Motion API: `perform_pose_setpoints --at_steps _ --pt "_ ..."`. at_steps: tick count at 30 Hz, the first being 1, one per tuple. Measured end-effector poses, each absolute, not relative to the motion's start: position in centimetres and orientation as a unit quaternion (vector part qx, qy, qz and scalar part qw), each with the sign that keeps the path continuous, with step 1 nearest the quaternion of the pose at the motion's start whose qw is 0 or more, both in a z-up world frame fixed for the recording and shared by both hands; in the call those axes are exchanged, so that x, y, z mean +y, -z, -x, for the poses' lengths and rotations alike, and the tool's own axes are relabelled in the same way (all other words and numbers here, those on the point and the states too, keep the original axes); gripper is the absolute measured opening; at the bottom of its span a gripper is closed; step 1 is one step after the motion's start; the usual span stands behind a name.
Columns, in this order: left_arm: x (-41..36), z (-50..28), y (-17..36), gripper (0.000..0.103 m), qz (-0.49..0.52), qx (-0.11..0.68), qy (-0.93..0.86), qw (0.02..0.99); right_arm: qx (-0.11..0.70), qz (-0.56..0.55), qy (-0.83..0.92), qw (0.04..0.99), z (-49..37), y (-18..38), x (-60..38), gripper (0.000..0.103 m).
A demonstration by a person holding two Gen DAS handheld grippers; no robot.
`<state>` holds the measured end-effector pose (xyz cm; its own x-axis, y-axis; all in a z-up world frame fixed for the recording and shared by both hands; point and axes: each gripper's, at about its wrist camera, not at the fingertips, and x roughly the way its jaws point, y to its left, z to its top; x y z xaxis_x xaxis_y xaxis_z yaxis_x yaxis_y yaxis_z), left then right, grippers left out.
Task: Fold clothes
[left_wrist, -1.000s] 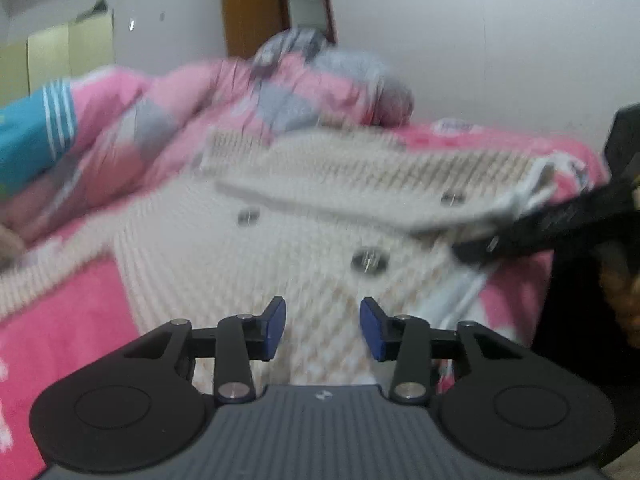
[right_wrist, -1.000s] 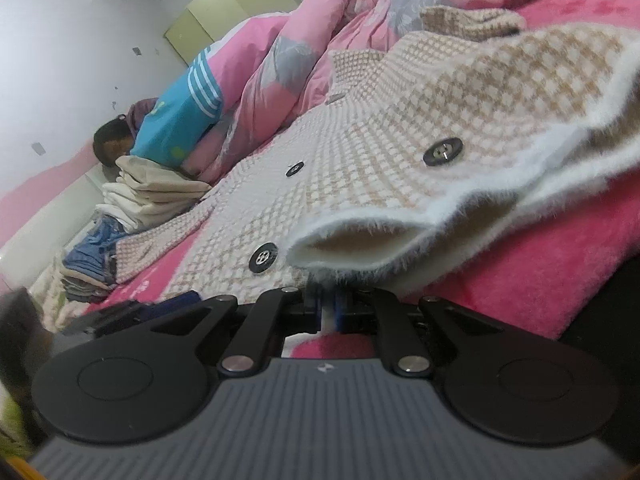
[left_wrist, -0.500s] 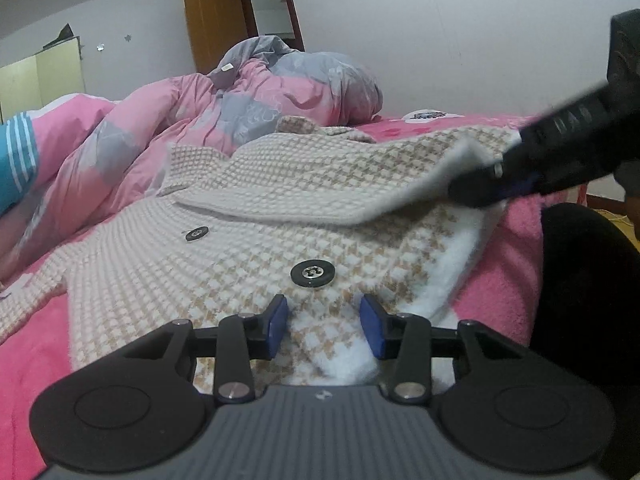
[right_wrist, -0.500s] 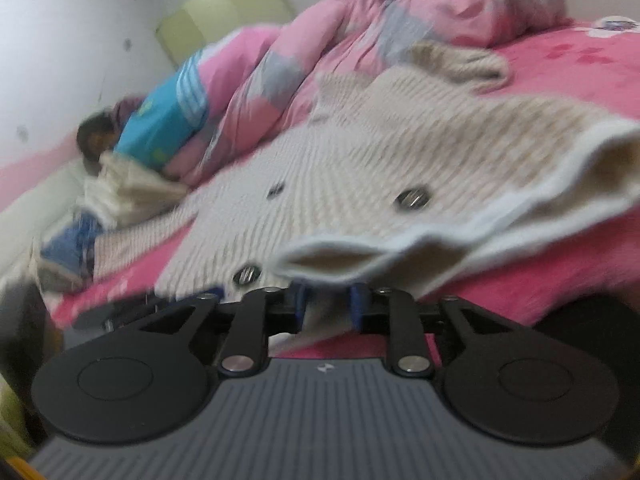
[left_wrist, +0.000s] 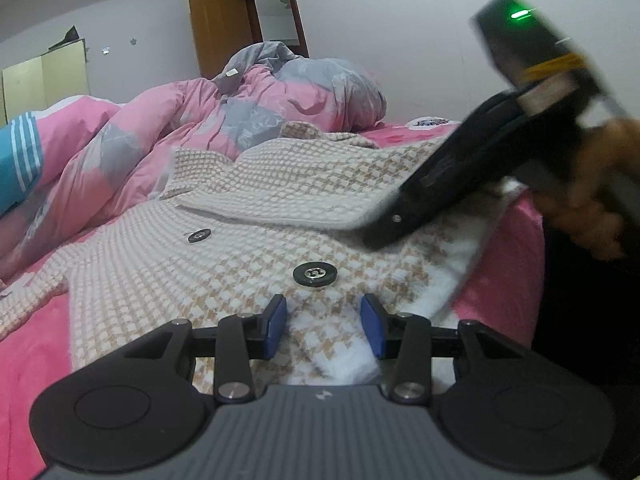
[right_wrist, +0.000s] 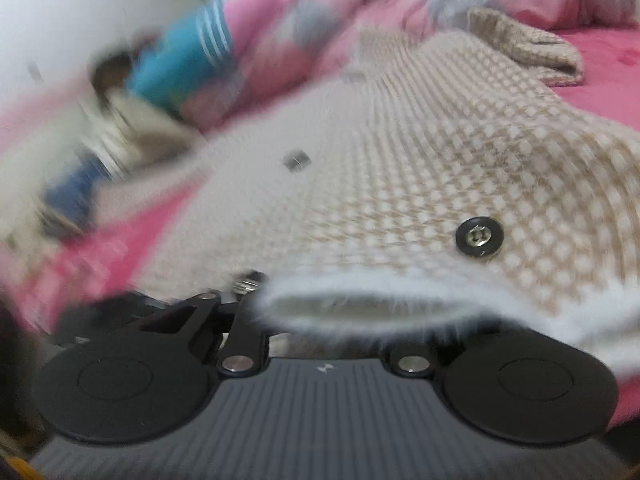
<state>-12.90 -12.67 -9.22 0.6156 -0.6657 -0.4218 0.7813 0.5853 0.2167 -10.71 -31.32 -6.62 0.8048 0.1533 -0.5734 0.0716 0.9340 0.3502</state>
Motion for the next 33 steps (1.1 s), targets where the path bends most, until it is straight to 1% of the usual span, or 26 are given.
perform_pose_setpoints --at_steps 2,5,7,8,11,13,15,16,17,19,20,21,24,28,30,33 --pt "-12.5 12.9 9.2 0.043 -0.192 0.147 0.414 0.878 0.326 -0.144 -0.003 0.934 8.9 6.9 -31.4 0.000" --pt "-12.3 12.9 9.3 0.043 -0.187 0.145 0.417 0.877 0.328 -0.158 0.012 0.931 7.7 6.2 -31.9 0.000" --pt "-12.1 12.9 9.5 0.043 -0.179 0.145 0.419 0.878 0.315 -0.183 0.029 0.931 8.3 5.1 -32.5 0.000" --pt "-12.0 12.9 9.6 0.043 -0.178 0.143 0.419 0.879 0.307 -0.201 0.036 0.929 8.8 4.6 -33.0 0.003" --pt "-11.9 12.9 9.7 0.043 -0.172 0.142 0.421 0.879 0.306 -0.265 0.035 0.914 8.8 5.1 -34.6 0.004" --pt "-11.8 12.8 9.7 0.043 -0.169 0.142 0.423 0.879 0.324 -0.280 0.027 0.903 7.9 5.8 -34.6 0.007" --pt "-11.8 12.8 9.7 0.043 -0.167 0.142 0.423 0.879 0.331 -0.289 0.017 0.898 7.0 6.2 -34.0 0.017" --pt "-11.7 12.7 9.7 0.043 -0.166 0.142 0.423 0.879 0.332 -0.293 0.014 0.897 6.7 6.3 -33.7 0.018" --pt "-11.7 12.8 9.8 0.043 -0.166 0.141 0.423 0.879 0.332 -0.296 0.011 0.896 6.4 6.4 -33.5 0.018" --pt "-11.7 12.8 9.9 0.043 -0.164 0.141 0.424 0.880 0.327 -0.299 0.007 0.896 6.2 6.5 -33.4 0.012" --pt "-11.7 12.8 9.9 0.043 -0.164 0.141 0.424 0.880 0.325 -0.299 0.004 0.897 6.2 6.5 -33.3 0.006" --pt "-11.7 12.8 9.9 0.043 -0.164 0.141 0.424 0.879 0.322 -0.296 0.002 0.899 6.2 6.4 -33.2 0.004" --pt "-11.7 12.7 9.8 0.043 -0.163 0.141 0.426 0.879 0.310 -0.304 0.005 0.901 6.3 5.8 -33.6 0.004" --pt "-11.6 12.5 9.8 0.043 -0.162 0.141 0.426 0.879 0.303 -0.360 -0.005 0.882 6.5 5.7 -35.3 0.011" --pt "-11.6 12.5 9.9 0.043 -0.163 0.141 0.426 0.879 0.308 -0.367 -0.011 0.878 6.2 6.0 -35.5 0.020" --pt "-11.6 12.5 9.9 0.043 -0.162 0.141 0.426 0.879 0.320 -0.360 -0.020 0.876 5.6 6.3 -35.2 0.024"
